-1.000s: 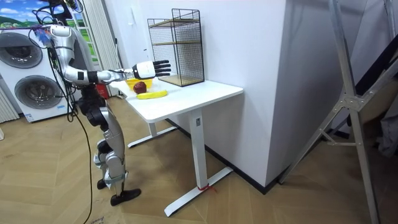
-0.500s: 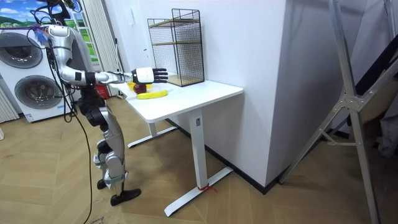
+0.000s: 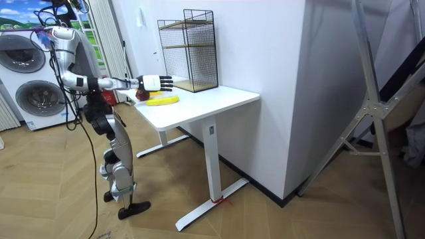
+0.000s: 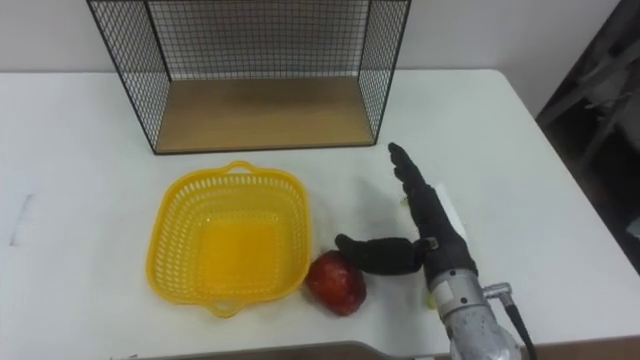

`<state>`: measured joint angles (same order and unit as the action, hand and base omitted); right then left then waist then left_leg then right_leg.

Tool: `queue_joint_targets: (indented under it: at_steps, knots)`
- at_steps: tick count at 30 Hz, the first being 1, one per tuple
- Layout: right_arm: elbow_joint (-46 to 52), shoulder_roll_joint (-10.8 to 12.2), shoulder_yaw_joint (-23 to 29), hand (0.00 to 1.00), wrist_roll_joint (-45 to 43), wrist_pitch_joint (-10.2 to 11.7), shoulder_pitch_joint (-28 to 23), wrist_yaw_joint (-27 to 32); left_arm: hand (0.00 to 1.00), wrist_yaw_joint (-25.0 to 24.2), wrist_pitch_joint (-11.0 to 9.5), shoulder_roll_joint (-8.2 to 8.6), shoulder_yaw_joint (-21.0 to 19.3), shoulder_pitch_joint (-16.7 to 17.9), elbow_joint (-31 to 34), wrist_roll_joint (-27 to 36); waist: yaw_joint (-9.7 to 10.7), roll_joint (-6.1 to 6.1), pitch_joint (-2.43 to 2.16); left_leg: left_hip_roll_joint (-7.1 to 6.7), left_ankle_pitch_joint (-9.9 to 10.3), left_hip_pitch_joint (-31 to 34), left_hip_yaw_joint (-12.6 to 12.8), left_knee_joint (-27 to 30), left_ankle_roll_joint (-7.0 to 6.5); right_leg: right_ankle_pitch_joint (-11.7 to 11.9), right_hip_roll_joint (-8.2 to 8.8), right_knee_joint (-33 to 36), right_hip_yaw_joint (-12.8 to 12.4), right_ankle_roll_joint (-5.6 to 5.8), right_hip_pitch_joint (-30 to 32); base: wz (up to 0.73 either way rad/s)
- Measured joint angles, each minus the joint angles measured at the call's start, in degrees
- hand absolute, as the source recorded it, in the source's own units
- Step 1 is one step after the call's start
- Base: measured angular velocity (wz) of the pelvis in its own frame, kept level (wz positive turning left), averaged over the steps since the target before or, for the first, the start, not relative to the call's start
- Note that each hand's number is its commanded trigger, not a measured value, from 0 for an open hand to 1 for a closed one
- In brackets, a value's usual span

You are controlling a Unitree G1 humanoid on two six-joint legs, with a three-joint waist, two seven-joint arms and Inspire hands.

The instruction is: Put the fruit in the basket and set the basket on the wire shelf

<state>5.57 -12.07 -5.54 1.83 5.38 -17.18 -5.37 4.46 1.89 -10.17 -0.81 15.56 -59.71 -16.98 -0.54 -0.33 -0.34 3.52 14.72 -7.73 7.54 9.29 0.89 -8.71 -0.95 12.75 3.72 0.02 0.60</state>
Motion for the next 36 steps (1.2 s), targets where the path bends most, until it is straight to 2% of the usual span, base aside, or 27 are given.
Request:
queue_joint_targets:
  at_steps: [2, 10, 16, 23, 36]
  knots:
    - [1.5, 0.0, 0.0, 0.0, 2.6, 0.0, -0.8, -2.2, 0.0, -0.2, -0.5, 0.0, 0.0, 0.0, 0.0, 0.0, 0.0, 0.13, 0.01, 0.01, 0.0, 0.0, 0.3, 0.1, 0.0, 0.0, -0.07, 0.0, -0.4, -0.01, 0.1, -0.06]
    - [2.3, 0.0, 0.0, 0.0, 3.0, 0.0, -1.2, -6.0, 0.0, -0.5, -1.0, -0.04, 0.6, 0.0, 0.0, 0.0, 0.1, 0.16, 0.01, 0.01, 0.0, 0.2, 0.5, 0.0, 0.0, 0.1, -0.11, 0.0, -0.6, -0.03, 0.5, -0.01]
    - [1.9, 0.9, -0.1, 0.0, 3.1, 0.0, -2.3, -6.9, 0.0, 0.0, -1.2, -0.01, 1.5, 0.0, -0.2, 0.0, 0.0, 0.11, 0.0, 0.01, 0.0, 0.2, 0.6, 0.0, 0.0, 0.3, -0.16, 0.0, -0.8, -0.05, 0.6, -0.01]
    - [1.9, 0.9, -0.1, 0.0, 4.8, 0.0, -2.4, -7.6, 0.0, 0.1, -1.9, -0.02, 1.5, 0.0, -0.2, 0.0, 0.0, 0.02, -0.04, 0.0, 0.0, 0.3, 1.2, 0.0, 0.0, 0.5, -0.24, 0.0, -1.4, 0.01, 0.9, -0.04]
    - [-0.2, 1.0, -0.5, 0.0, 6.5, -0.1, -2.7, -8.4, 0.0, -0.2, -1.9, -0.03, 1.7, 0.1, -0.2, 0.5, 0.1, -0.53, -0.1, -0.01, 0.1, 0.3, 1.6, 0.1, -0.09, 0.6, -0.28, 0.1, -1.7, 0.07, 1.1, -0.01]
